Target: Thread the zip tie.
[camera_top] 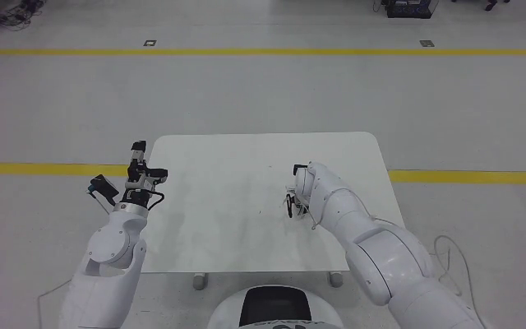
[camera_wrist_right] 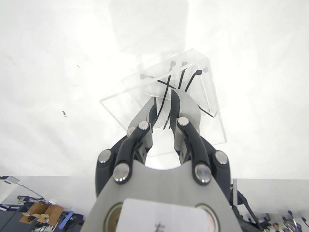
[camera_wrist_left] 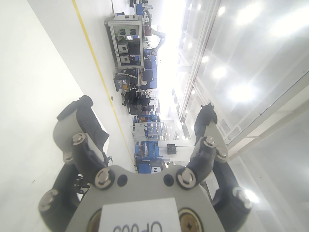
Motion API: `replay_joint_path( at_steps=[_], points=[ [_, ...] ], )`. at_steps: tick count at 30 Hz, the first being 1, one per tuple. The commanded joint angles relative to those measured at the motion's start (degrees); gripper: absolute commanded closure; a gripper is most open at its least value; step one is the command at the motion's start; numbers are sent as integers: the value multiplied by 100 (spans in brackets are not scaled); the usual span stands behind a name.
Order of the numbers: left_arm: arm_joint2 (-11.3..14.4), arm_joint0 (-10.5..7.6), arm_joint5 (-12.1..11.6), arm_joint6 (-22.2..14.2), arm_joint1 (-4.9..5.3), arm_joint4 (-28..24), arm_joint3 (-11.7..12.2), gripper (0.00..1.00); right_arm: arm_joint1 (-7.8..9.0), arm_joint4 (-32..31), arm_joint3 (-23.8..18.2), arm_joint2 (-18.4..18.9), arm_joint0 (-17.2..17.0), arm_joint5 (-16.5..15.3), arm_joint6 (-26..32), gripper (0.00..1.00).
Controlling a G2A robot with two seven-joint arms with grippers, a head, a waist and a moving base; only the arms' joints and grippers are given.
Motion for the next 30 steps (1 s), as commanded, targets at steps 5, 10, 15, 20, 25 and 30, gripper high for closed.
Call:
replay_joint_path(
  at_steps=[5, 10, 15, 20, 25, 30],
  points=[
    [0, 0, 0, 0, 0, 0, 0, 0, -5, 16, 31, -6, 5, 0, -9, 86],
    [0, 0, 0, 0, 0, 0, 0, 0, -8, 22, 57, -14, 14, 0, 6, 87],
    [0, 0, 0, 0, 0, 0, 0, 0, -16, 19, 79, -29, 24, 0, 18, 87],
    [0, 0, 0, 0, 0, 0, 0, 0, -20, 14, 111, -38, 39, 0, 26, 96],
    [0, 0, 0, 0, 0, 0, 0, 0, -23, 2, 131, -47, 63, 0, 21, 100],
    [0, 0, 0, 0, 0, 0, 0, 0, -32, -44, 133, -60, 109, 0, -33, 100]
  ],
)
